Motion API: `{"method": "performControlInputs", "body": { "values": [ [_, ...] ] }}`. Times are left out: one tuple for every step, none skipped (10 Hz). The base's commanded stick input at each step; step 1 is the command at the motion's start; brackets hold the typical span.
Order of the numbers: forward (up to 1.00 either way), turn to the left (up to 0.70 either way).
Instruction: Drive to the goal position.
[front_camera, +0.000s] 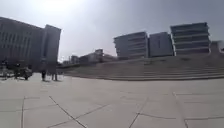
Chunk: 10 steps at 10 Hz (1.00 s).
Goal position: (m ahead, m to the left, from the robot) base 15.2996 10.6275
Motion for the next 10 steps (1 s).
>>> {"method": "performControlInputs", "body": {
  "values": [
    [1.0, 0.0],
    [1.0, 0.0],
    [1.0, 0.0],
    [1.0, 0.0],
    [1.0, 0.02],
    [1.0, 0.06],
    [1.0, 0.15],
    [1.0, 0.25],
    [1.0, 0.33],
    [1.0, 0.34]
  ]
}}
